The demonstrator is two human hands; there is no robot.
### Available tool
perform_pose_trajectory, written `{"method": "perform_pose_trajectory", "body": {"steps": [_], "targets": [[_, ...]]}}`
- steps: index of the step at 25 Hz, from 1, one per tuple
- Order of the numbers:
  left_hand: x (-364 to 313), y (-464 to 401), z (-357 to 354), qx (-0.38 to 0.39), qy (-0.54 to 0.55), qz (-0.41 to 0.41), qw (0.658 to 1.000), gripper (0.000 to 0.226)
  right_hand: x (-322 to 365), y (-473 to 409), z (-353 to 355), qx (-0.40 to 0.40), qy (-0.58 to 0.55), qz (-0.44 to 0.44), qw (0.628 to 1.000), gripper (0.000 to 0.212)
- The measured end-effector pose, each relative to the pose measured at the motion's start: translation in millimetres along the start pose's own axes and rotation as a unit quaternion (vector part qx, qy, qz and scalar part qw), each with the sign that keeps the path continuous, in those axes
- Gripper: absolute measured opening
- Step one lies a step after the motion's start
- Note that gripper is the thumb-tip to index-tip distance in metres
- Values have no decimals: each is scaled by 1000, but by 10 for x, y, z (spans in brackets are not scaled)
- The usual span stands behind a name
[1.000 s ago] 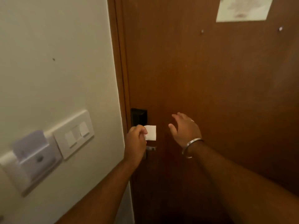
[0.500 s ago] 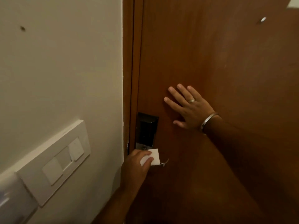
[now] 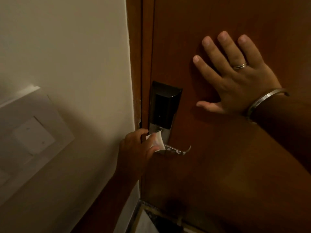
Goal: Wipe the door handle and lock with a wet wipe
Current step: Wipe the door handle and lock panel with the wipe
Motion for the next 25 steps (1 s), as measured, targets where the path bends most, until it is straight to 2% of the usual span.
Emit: {"method": "perform_pose_trajectory", "body": {"steps": [2,4,8,10,15,18,21,23,25], "targets": [[-8,8,-44,22,40,-9,999,39,31,5,17,-10,9,0,1000,108],[-37,49,-126,49,98,32,993,41,28,2,16,-16,-3,-1,1000,107],[-103,32,-130,32,210,71,975,38,36,5,-6,-28,-11,-4,1000,108],[-43,-10,-98,0,279,131,951,32,52,2,-14,-34,-4,-1,999,108],[-207,203,-154,8,314,180,932,31,70,11,-11,-40,-5,-3,999,105],[-79,14,-157,-1,263,148,953,31,60,6,6,-41,0,0,999,105],[-22,-37,-197,43,253,136,957,37,59,-2,-3,-35,-1,-5,999,105],[-94,18,-193,88,195,62,975,49,45,16,-10,-41,-5,-6,999,104],[-124,-21,-149,110,134,-17,985,51,34,15,-1,-43,-2,-4,999,104]]}}
Point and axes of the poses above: each hand's wrist, its own y-axis away from the middle knuckle, its own z-axis out of the back of the hand, x = y × z, the point moved 7 cm from there along -y, towards the middle knuckle, and after that the axes turned 5 degrees about y, right-handed, at the moved point
